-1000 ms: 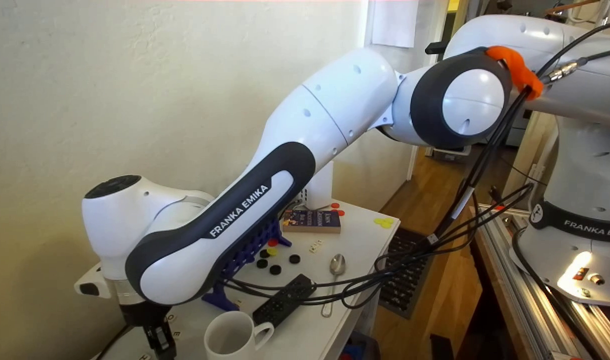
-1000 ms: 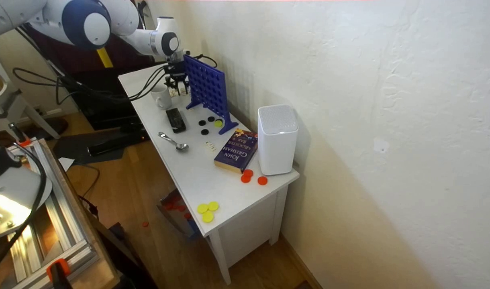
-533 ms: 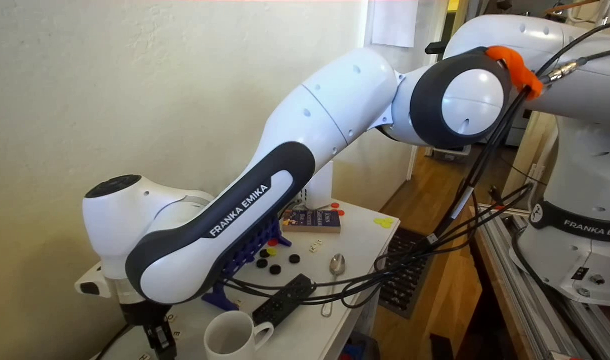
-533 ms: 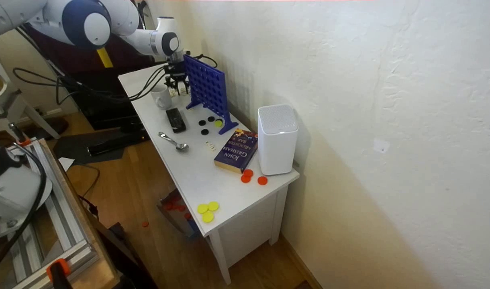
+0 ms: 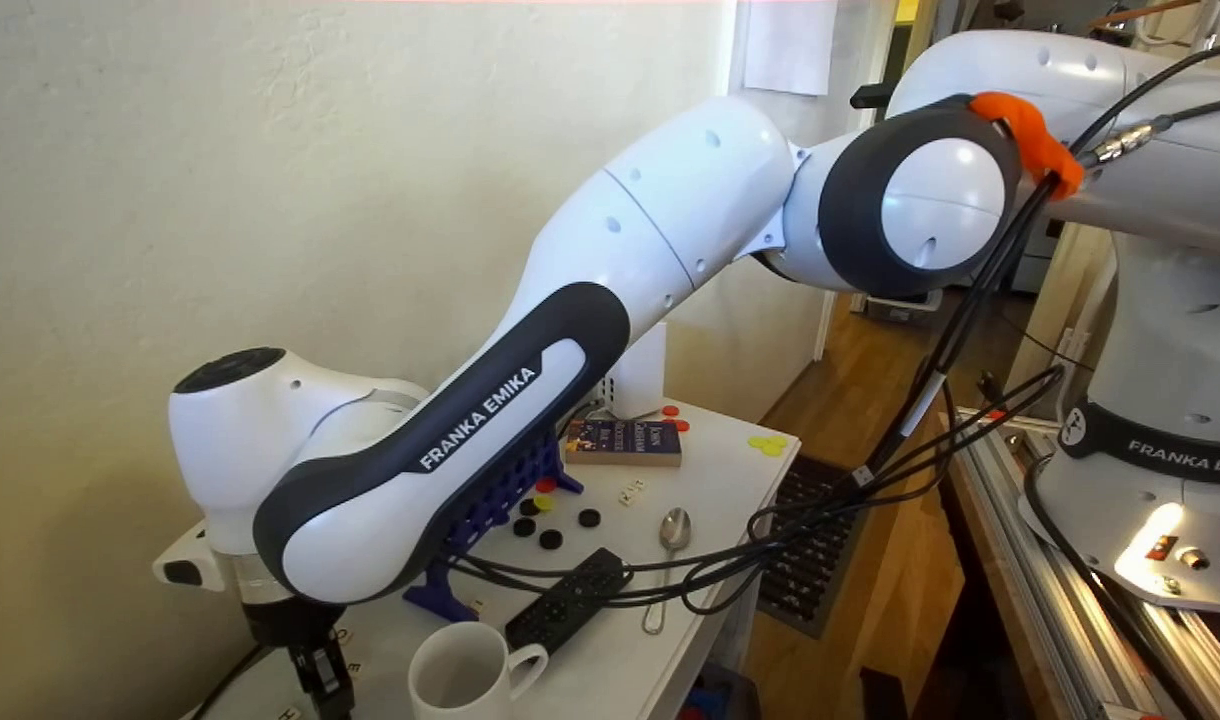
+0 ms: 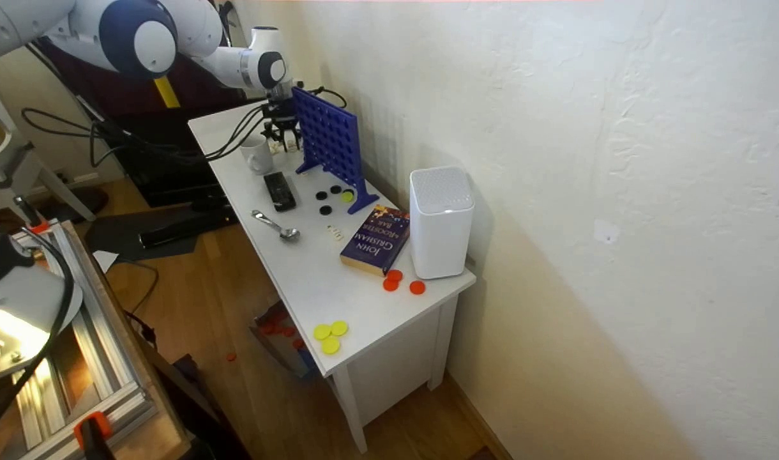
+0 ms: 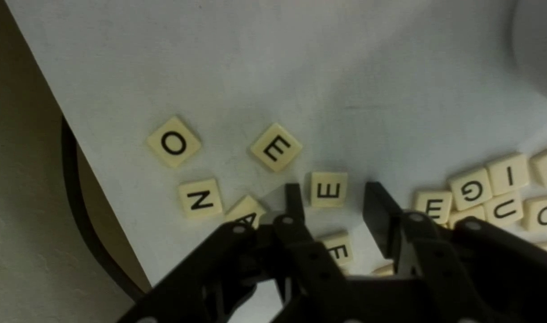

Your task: Move the letter block to the right

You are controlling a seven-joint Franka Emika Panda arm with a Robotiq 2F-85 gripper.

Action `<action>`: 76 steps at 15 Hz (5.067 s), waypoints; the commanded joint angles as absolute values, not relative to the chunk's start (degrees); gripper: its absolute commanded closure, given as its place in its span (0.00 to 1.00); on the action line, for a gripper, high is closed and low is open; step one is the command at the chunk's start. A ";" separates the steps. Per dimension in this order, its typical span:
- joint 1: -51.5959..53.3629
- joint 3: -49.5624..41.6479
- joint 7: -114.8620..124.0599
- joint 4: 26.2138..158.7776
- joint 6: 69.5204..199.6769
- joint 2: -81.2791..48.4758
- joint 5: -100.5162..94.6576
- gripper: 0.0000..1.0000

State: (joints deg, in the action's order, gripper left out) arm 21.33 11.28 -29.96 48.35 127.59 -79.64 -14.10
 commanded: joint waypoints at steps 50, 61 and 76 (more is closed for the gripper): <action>22.83 12.93 -9.28 96.57 117.67 -23.94 -21.28 0.95; 1.76 16.31 -45.99 131.36 143.16 -7.74 2.53 0.95; 2.35 4.81 -39.98 153.40 151.90 2.39 -12.47 0.79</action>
State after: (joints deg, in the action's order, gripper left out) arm 1.24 5.92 -39.99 153.44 152.03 2.37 -12.44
